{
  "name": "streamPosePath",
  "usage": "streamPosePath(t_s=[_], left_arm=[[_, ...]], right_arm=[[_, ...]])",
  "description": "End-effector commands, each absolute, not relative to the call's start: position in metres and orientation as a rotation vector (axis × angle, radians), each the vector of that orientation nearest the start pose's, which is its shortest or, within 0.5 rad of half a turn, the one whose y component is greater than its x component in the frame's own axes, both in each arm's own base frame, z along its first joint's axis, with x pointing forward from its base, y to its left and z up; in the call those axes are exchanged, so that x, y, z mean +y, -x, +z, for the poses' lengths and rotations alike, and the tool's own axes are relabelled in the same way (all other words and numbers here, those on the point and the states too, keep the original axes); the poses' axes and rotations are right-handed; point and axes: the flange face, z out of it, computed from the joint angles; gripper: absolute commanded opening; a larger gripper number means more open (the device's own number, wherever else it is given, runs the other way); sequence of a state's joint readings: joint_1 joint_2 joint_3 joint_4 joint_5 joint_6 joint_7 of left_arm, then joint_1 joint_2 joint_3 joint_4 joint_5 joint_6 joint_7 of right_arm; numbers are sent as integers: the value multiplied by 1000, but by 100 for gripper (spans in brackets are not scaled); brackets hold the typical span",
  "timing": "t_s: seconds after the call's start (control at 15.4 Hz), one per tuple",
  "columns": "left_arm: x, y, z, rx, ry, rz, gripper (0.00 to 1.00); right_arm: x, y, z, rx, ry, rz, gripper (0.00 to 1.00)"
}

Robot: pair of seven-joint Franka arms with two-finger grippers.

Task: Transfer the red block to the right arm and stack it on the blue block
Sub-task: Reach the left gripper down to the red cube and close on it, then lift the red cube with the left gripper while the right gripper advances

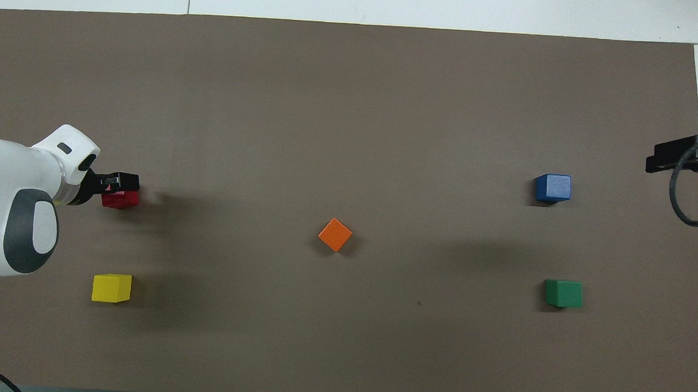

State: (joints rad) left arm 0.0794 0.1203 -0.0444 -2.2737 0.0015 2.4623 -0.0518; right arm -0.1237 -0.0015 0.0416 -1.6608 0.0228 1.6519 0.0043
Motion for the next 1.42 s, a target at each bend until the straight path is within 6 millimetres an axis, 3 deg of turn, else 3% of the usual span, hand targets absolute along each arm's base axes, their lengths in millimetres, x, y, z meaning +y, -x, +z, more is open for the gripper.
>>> streamPosePath(t_s=[0.0, 0.13, 0.19, 0.26, 0.39, 0.45, 0.65, 0.78, 0.91, 1.1, 1.23, 1.36], left_arm=[[16, -536, 303, -157, 3143, -123, 100], [15, -538, 294, -159, 3145, -111, 100], [14, -538, 288, -152, 3145, -111, 95], [15, -540, 290, -147, 3145, -106, 78], [14, -547, 299, -145, 3146, -65, 14], [15, -553, 310, -138, 3146, -34, 0], [17, -567, 356, -184, 3149, 70, 0], [0, -575, 398, -341, 3164, 126, 0], [-56, -581, 450, -702, 3237, 209, 0], [-124, -577, 501, -1329, 3173, 324, 0], [-144, -572, 535, -1761, 3087, 508, 0], [-170, -553, 566, -1856, 3127, 665, 0]], right_arm=[[-43, -541, 576, 107, 3121, 44, 100], [-43, -539, 568, 109, 3120, 66, 100], [-42, -539, 566, 109, 3119, 70, 100], [-41, -539, 567, 105, 3120, 68, 100], [-38, -539, 568, 102, 3120, 64, 100], [-37, -540, 567, 100, 3122, 64, 100], [-37, -545, 566, 97, 3117, 20, 100], [-38, -550, 559, 61, 3069, 25, 100], [-48, -559, 547, 0, 2872, -13, 100], [-63, -578, 527, -35, 2631, -113, 100], [-73, -586, 516, -16, 2435, -174, 100], [-64, -586, 515, 1, 2313, -167, 100]])
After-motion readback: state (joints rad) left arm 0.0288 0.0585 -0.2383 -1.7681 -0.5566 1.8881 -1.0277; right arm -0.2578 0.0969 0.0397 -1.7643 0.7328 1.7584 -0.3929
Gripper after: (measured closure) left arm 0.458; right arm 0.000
